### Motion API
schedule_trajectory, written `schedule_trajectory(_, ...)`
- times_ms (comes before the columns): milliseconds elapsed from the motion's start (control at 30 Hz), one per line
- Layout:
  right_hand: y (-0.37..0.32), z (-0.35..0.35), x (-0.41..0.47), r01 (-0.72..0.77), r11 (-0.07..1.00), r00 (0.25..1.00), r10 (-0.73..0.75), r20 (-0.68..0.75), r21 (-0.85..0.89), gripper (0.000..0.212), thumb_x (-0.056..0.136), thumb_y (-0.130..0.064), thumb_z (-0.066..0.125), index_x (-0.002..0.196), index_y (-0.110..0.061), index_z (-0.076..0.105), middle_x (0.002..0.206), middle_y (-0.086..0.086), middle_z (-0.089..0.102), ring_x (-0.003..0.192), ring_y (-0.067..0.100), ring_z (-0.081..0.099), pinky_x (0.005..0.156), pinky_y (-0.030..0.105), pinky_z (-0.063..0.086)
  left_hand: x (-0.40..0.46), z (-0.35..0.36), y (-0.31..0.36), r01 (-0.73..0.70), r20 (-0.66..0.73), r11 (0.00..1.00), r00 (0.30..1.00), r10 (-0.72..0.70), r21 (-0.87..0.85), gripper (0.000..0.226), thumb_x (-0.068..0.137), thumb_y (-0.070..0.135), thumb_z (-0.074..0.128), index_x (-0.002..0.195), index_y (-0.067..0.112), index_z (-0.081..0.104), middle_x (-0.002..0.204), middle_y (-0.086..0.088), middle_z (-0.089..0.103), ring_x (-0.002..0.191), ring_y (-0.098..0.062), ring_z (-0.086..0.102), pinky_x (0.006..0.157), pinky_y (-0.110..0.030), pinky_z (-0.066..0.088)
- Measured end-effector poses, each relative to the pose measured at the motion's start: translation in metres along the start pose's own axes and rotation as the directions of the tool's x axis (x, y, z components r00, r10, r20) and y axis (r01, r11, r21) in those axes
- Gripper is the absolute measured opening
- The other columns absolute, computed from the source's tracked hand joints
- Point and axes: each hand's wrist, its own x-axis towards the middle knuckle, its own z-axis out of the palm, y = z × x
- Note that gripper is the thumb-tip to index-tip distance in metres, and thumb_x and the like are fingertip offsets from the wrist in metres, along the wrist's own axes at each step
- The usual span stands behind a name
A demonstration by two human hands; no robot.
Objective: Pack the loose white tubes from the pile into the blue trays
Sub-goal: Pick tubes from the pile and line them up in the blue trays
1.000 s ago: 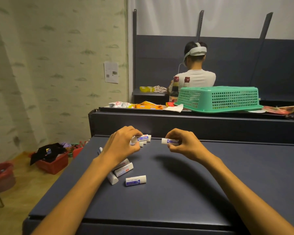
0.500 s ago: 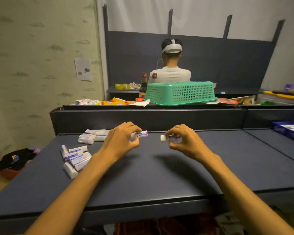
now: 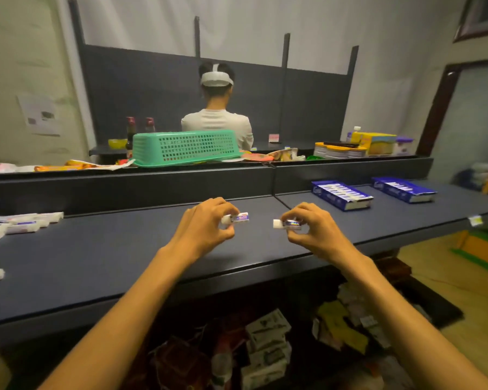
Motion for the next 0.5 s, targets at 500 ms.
schedule_trajectory(500, 0.180, -0.130, -0.096, -0.223, 0.971, 0.972, 0.213, -0.102, -0.090, 0.021, 0.081, -0.009, 0.073, 0.101, -0.014, 0.069, 0.100, 0.000, 0.063, 0.087, 0.014, 0.058, 0.079, 0.024, 0.051, 0.114, 0.152, 0.168, -0.106, 0.128, 0.983, 0.984, 0.126, -0.152, 0.030, 0.077, 0.025, 0.075, 0.106, 0.025, 0.069, 0.107, 0.004, 0.065, 0.093, -0.017, 0.061, 0.074, -0.042, 0.055)
